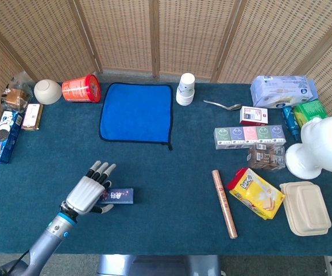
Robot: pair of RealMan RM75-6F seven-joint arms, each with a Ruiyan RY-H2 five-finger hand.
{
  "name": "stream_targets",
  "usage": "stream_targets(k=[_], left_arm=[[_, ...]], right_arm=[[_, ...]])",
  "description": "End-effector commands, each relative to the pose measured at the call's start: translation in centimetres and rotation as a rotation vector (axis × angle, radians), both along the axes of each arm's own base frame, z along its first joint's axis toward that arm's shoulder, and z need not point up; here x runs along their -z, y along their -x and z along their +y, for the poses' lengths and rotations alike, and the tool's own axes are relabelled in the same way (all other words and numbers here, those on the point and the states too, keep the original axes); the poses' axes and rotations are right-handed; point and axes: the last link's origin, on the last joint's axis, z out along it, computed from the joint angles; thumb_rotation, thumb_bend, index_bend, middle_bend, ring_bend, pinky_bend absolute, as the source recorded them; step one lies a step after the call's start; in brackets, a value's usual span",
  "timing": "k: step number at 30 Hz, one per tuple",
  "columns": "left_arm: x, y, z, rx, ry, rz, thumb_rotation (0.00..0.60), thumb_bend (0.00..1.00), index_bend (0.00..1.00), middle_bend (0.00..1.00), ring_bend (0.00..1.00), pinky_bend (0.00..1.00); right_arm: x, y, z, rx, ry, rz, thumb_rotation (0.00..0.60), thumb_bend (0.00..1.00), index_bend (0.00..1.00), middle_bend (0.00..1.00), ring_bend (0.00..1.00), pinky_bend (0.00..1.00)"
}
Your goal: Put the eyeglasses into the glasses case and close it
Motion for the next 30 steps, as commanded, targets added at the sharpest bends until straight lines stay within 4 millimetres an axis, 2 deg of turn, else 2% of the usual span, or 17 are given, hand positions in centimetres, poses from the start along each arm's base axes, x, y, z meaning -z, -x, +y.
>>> stream_targets(k=[1, 6, 9, 11, 14, 20, 21, 22, 30], left_arm=[[-0.1, 0.4, 0.9, -0.023, -0.009, -0.002, 0.314, 0.22, 0.47, 0.00, 0.00, 0.00], [0.1, 1.1, 2.4, -0.047, -0.024, 0.010, 0.314, 0.22, 0.45, 0.00, 0.00, 0.00], [0.5, 1.5, 3.0, -0.065, -0.020, 0.014, 0.320, 0.22, 0.29, 0.00, 0.00, 0.00], [0.7, 1.8, 3.2, -0.077, -0.011, 0.022, 0.320, 0.22, 0.11, 0.00, 0.00, 0.00], [0.8, 2.1, 3.2, -0.089, -0.006, 0.037, 0.321, 0.22, 0.00, 0.00, 0.00, 0.00], [-0.3, 2.6, 2.6, -0.120, -0.017, 0.030, 0.315, 0.22, 0.00, 0.00, 0.00, 0.00], [-1.5, 3.5, 2.0, -0.137, -0.030, 0.058, 0.317, 0.22, 0.00, 0.00, 0.00, 0.00], [-2.3, 3.5, 1.2, -0.161, -0.041, 0.014, 0.317, 0.22, 0.00, 0.00, 0.00, 0.00], [-5.3, 4.8, -1.7, -0.226, -0.115, -0.114, 0.322, 0.22, 0.00, 0.00, 0.00, 0.00]], right_arm=[[0.1, -0.1, -0.2, 0.001, -0.002, 0.000, 0.599, 0.41, 0.00, 0.01, 0.00, 0.24], [0.2, -0.3, -0.6, 0.004, -0.002, 0.005, 0.598, 0.41, 0.00, 0.01, 0.00, 0.24], [0.3, -0.6, -0.9, 0.005, -0.005, 0.012, 0.600, 0.41, 0.00, 0.01, 0.00, 0.24], [0.3, -0.7, -1.0, 0.005, -0.006, 0.015, 0.600, 0.41, 0.00, 0.01, 0.00, 0.24], [0.4, -0.9, -1.2, 0.004, -0.008, 0.018, 0.600, 0.41, 0.00, 0.01, 0.00, 0.24], [0.6, -1.2, -1.7, 0.001, -0.021, 0.030, 0.600, 0.41, 0.00, 0.01, 0.00, 0.23], [0.7, -1.3, -1.9, -0.005, -0.028, 0.040, 0.600, 0.41, 0.00, 0.01, 0.00, 0.23], [0.9, -1.3, -2.2, -0.008, -0.038, 0.052, 0.600, 0.41, 0.00, 0.01, 0.00, 0.23], [1.1, -1.2, -2.8, -0.014, -0.053, 0.071, 0.600, 0.41, 0.00, 0.01, 0.00, 0.22]])
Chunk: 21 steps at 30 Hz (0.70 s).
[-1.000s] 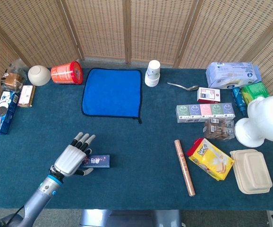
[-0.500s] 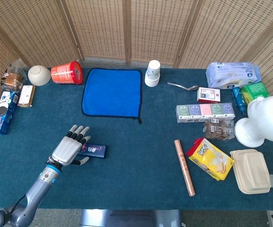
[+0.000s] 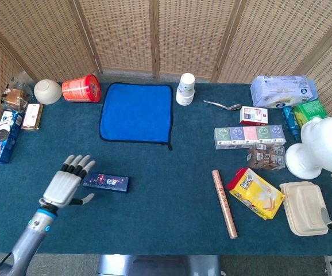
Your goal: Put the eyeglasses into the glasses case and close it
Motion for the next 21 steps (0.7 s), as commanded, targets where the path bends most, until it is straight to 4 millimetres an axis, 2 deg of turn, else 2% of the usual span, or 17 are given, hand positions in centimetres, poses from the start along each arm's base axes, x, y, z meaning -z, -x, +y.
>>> stream_targets(k=[1, 9, 11, 14, 21], left_arm=[[-1.7, 1.0, -1.9, -0.040, -0.046, -0.062, 0.322, 0.22, 0.00, 0.00, 0.00, 0.00], [-4.3, 3.5, -6.2, -0.147, -0.163, -0.186, 0.316, 0.22, 0.00, 0.00, 0.00, 0.00], [-5.3, 5.1, -8.6, -0.221, -0.223, -0.218, 0.318, 0.22, 0.00, 0.00, 0.00, 0.00], [-5.9, 6.4, -10.6, -0.264, -0.255, -0.220, 0.318, 0.22, 0.00, 0.00, 0.00, 0.00], [-7.4, 8.4, -13.4, -0.329, -0.343, -0.214, 0.316, 0.22, 0.00, 0.00, 0.00, 0.00]], right_arm=[[0.0, 0.0, -0.2, -0.004, -0.003, 0.007, 0.600, 0.41, 0.00, 0.01, 0.00, 0.22], [0.4, -0.4, -0.8, -0.023, -0.013, 0.038, 0.597, 0.41, 0.00, 0.01, 0.00, 0.21], [0.8, -0.7, -1.3, -0.037, -0.030, 0.056, 0.589, 0.41, 0.00, 0.01, 0.00, 0.21], [1.0, -1.0, -1.7, -0.040, -0.043, 0.081, 0.580, 0.41, 0.00, 0.01, 0.00, 0.21], [2.3, -1.7, -2.4, -0.052, -0.074, 0.097, 0.580, 0.41, 0.00, 0.01, 0.00, 0.20]])
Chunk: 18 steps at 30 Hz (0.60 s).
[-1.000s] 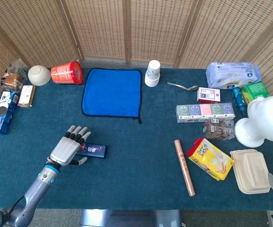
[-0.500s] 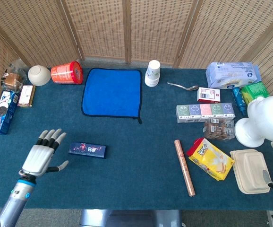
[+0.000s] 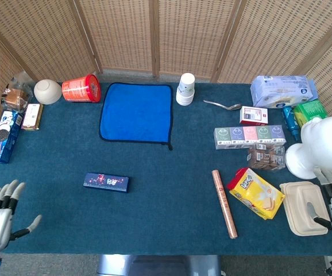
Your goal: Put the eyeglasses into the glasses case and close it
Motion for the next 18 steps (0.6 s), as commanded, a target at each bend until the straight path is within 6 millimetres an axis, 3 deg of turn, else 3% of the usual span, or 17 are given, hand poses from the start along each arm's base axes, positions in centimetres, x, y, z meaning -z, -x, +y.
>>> stream_targets(k=[1, 18], left_arm=[[-0.8, 0.7, -1.1, -0.018, -0.041, -0.006, 0.321, 0.22, 0.00, 0.00, 0.00, 0.00], [-2.1, 1.6, -0.9, 0.058, -0.147, -0.022, 0.318, 0.22, 0.00, 0.00, 0.00, 0.00]], right_arm=[[0.6, -0.3, -0.3, -0.005, -0.011, 0.011, 0.581, 0.41, 0.00, 0.01, 0.00, 0.20], [1.3, -0.7, -1.1, 0.002, 0.013, 0.034, 0.576, 0.41, 0.00, 0.01, 0.00, 0.19]])
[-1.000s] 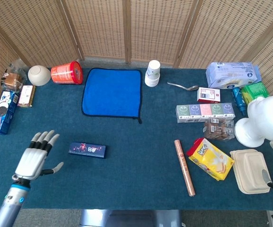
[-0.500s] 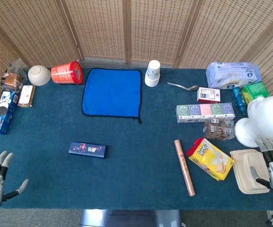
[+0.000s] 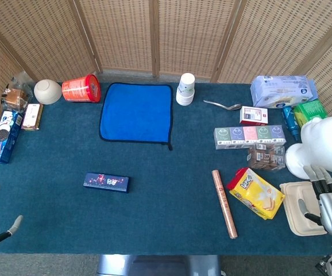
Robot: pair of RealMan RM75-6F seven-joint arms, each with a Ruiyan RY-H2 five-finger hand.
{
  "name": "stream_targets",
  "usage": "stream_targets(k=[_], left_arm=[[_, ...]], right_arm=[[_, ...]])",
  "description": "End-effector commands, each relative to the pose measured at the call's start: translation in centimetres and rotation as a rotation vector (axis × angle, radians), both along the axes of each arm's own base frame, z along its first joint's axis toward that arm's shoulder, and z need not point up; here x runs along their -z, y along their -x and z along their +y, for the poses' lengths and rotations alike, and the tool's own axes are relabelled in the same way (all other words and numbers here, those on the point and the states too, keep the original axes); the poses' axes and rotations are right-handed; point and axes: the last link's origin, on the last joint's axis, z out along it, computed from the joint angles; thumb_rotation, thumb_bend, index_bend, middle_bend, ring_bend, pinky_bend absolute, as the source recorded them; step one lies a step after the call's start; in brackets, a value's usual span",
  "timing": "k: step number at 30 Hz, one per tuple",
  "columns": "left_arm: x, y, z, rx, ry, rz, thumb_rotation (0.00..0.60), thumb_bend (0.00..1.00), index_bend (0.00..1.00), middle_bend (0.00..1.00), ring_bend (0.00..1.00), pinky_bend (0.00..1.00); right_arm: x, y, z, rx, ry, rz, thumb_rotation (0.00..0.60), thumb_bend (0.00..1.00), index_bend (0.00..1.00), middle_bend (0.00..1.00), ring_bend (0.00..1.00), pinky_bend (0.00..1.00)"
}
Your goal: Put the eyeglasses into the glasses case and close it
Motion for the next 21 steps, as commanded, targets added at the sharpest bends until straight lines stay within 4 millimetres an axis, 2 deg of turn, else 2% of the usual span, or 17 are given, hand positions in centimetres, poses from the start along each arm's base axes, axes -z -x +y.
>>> stream_targets(k=[1, 11, 21], left_arm=[[0.1, 0.0, 0.2, -0.004, 0.012, -0.016, 0.318, 0.22, 0.00, 0.00, 0.00, 0.00], [0.6, -0.9, 1.4, 0.030, 0.037, -0.029, 0.318, 0.22, 0.00, 0.00, 0.00, 0.00], [0.5, -1.9, 2.5, 0.062, 0.051, -0.023, 0.317, 0.22, 0.00, 0.00, 0.00, 0.00]], right_arm=[[-0.2, 0.1, 0.1, 0.004, 0.012, -0.001, 0.575, 0.41, 0.00, 0.01, 0.00, 0.19], [-1.4, 0.8, 1.0, 0.017, 0.059, -0.010, 0.579, 0.41, 0.00, 0.01, 0.00, 0.18], [-1.2, 1.2, 1.2, 0.026, 0.061, -0.021, 0.578, 0.41, 0.00, 0.01, 0.00, 0.18]])
